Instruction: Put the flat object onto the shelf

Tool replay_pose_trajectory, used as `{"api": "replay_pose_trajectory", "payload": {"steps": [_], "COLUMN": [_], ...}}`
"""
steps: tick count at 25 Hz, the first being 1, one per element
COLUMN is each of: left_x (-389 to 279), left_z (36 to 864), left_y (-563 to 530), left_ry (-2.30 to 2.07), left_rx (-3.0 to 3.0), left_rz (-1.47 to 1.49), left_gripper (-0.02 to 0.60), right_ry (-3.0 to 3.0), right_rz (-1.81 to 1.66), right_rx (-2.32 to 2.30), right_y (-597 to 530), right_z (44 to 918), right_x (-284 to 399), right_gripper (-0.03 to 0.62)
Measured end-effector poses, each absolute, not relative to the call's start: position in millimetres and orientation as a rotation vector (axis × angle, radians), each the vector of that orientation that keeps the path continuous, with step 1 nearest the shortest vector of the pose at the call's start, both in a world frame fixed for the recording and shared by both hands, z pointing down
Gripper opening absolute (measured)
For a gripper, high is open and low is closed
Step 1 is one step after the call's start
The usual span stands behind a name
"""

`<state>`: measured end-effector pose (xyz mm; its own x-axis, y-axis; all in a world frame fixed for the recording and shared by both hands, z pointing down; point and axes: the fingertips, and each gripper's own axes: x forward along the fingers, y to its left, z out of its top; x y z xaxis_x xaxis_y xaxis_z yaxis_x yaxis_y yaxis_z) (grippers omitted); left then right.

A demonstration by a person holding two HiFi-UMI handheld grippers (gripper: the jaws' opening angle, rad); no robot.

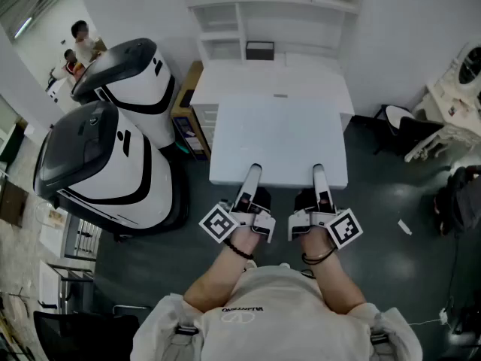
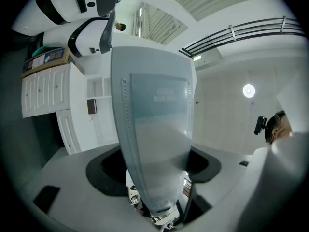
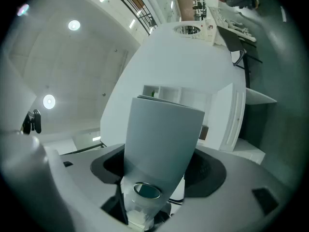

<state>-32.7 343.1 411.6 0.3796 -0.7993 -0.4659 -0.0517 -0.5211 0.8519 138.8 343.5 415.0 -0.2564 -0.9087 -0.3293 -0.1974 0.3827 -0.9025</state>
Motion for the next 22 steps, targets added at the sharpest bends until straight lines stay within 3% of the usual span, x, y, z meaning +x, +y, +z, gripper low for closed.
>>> {"api": "replay_pose_trajectory", "payload": {"steps": [15, 22], "left_x": [-54, -116], "left_z": [426, 439], "left_y": [340, 337], "left_ry": [-0.737, -0.731], "left_rx": [1.825, 1.801], "left_rz": [-1.207, -1.211], "left_gripper": [0.324, 0.324], "right_ry": [1.732, 1.746], "right_rz": [-0.936, -0.948], "right_rx": [-0.998, -1.026], "right_y": [339, 335], "right_z": [417, 427], "right_x": [119, 57], "right_gripper": [0.341, 0.339]}}
